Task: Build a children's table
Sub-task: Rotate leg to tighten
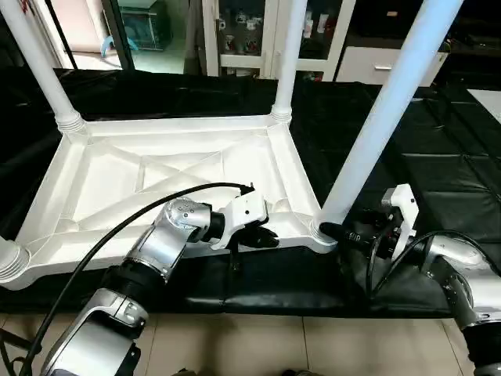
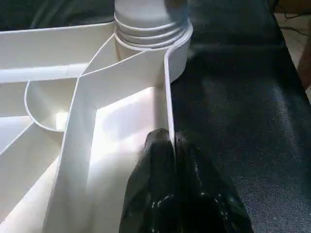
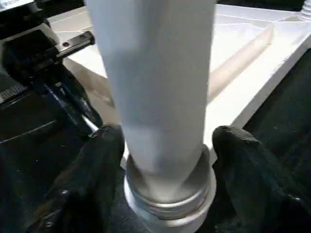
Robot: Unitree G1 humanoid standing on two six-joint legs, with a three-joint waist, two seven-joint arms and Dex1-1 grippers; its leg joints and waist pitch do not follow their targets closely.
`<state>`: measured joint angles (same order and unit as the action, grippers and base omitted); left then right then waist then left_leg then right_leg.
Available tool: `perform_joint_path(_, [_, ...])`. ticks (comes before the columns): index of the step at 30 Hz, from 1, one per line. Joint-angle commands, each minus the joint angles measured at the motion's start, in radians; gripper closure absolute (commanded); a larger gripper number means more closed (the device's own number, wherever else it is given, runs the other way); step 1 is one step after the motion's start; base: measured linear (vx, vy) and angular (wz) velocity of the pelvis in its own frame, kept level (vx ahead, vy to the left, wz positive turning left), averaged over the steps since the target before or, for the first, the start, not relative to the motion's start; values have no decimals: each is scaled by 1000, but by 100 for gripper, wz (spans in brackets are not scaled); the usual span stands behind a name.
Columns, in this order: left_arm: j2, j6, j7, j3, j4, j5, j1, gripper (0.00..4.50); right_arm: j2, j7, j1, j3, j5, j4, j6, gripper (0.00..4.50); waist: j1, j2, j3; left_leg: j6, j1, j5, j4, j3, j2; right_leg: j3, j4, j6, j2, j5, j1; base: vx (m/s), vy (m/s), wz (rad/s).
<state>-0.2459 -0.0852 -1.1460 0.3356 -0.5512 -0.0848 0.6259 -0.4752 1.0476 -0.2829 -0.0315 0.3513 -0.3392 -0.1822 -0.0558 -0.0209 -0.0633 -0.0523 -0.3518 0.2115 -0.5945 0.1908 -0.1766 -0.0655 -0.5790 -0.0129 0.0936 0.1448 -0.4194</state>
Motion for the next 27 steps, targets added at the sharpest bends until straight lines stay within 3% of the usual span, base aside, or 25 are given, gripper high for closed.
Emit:
perform_joint_path(1, [5,9,-15,3,26,31,-6,450,-6,9,-3,1,4,-14,16,172,-2,-23,67,126,-2,119,68,-16,-53,40,57,-234,60,271,56,0,0,0])
perform_joint_path(2, [4,10,-16,4,27,31,-7,450,-6,10,-1,2,3,-16,18,196,-2,-22,68,126,-2,119,68,-15,-53,40,57,-235,60,269,56,0,0,0])
perform_joint_path(10, [-3,9,-27,13,29,25,-12,450,1,-9,10,8,-17,-17,9,248,-3,-22,71,126,-1,108,66,-15,-52,40,53,-243,59,248,58,0,0,0])
perform_joint_path(11, [0,8,-11,14,19,16,-5,450,15,-64,9,10,-48,-24,22,251,-4,-21,71,127,-1,104,65,-15,-52,40,53,-245,60,242,58,0,0,0])
perform_joint_path(13, [5,7,8,14,5,6,3,450,32,-114,6,9,-65,-28,23,255,-1,-22,70,120,-3,111,67,-15,-52,40,55,-240,60,260,57,0,0,0])
perform_joint_path(15, [16,4,54,11,-24,-14,21,450,61,-193,1,6,-88,-30,15,257,3,-20,65,90,-2,159,73,-18,-52,37,65,-208,59,347,56,0,0,0])
perform_joint_path(17, [49,-8,137,-2,-73,-32,58,450,121,-318,1,11,-119,-14,-10,259,7,-20,63,65,2,177,75,-17,-49,39,72,-187,56,383,49,0,0,0])
perform_joint_path(20, [110,-33,280,-11,-155,-68,128,450,236,-549,-9,-7,-156,-4,-64,259,12,-20,64,35,3,207,79,-22,-50,38,73,-173,58,398,50,0,0,0])
perform_joint_path(22, [125,-40,319,-15,-175,-75,144,450,257,-598,-13,-10,-172,-8,-65,259,17,-20,63,24,4,230,81,-23,-48,38,78,-162,56,414,45,0,0,0])
perform_joint_path(23, [147,-53,365,-16,-202,-85,167,450,289,-681,-19,-22,-194,-15,-62,260,18,-23,63,19,3,231,81,-23,-47,38,77,-160,57,411,47,0,0,0])
perform_joint_path(24, [199,-73,474,-29,-258,-95,213,450,364,-837,-41,-56,-215,-44,-30,261,19,-20,63,19,4,233,80,-21,-46,39,78,-159,56,408,44,0,0,0])
perform_joint_path(25, [216,-77,499,-31,-274,-97,225,450,390,-896,-49,-69,-225,-55,-4,261,22,-17,63,5,10,246,81,-21,-46,40,82,-159,56,415,36,0,0,0])
perform_joint_path(27, [242,-68,528,-30,-303,-101,242,450,417,-961,-63,-67,-252,-65,25,261,17,-19,68,11,6,222,79,-22,-43,40,78,-163,58,361,45,0,0,0])
